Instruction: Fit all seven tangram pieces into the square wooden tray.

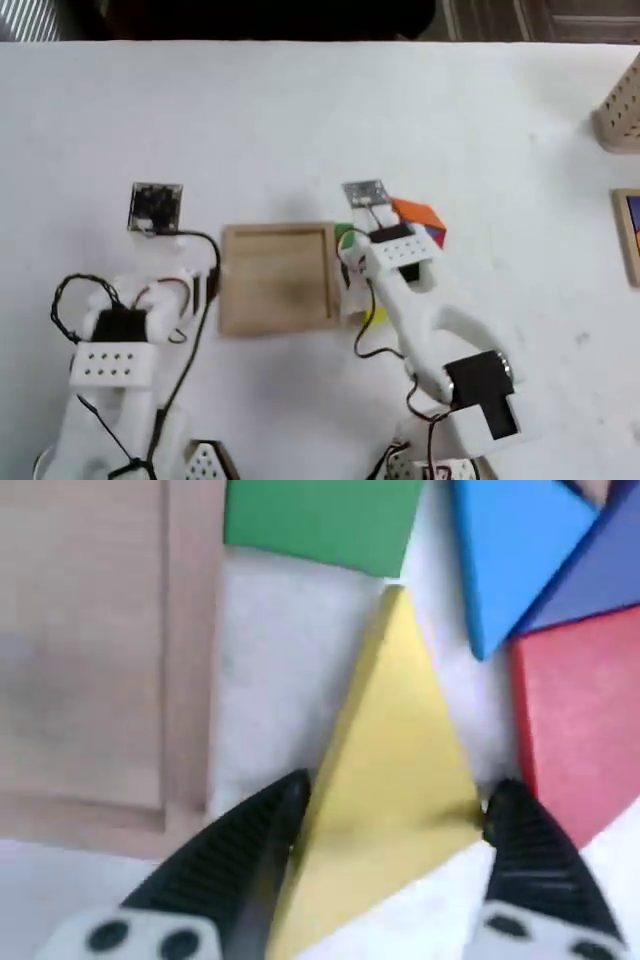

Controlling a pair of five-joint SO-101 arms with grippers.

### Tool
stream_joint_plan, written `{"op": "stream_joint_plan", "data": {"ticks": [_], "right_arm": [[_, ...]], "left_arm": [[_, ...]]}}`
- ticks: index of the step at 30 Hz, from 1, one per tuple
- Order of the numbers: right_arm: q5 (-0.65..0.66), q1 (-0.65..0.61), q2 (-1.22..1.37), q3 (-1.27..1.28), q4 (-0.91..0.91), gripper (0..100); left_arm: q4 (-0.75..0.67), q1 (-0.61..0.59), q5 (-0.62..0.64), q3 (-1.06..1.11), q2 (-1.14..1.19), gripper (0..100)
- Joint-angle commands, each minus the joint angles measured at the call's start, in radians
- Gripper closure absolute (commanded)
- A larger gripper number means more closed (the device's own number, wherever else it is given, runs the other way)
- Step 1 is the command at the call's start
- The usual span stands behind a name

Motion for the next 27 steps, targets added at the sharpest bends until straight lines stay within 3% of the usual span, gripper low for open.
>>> {"op": "stream_joint_plan", "data": {"ticks": [1, 5, 7, 13, 17, 27], "right_arm": [[0.031, 0.005, -0.010, -0.002, 0.012, 76.7], [0.034, 0.005, 0.016, -0.011, 0.010, 94.0], [0.034, 0.004, 0.024, -0.011, 0.010, 90.9], [0.041, 0.005, -0.019, -0.008, 0.018, 94.3], [0.129, -0.004, -0.090, -0.012, 0.074, 98.5], [0.167, -0.036, -0.297, -0.012, 0.143, 98.1]], "left_arm": [[-0.026, -0.012, -0.011, -0.009, 0.004, 76], [-0.026, -0.012, -0.011, -0.009, 0.004, 76], [-0.026, -0.012, -0.011, -0.009, 0.004, 76], [-0.026, -0.012, -0.011, -0.009, 0.004, 76], [-0.026, -0.012, -0.011, -0.009, 0.004, 76], [-0.023, -0.012, -0.009, -0.009, 0.004, 76]]}}
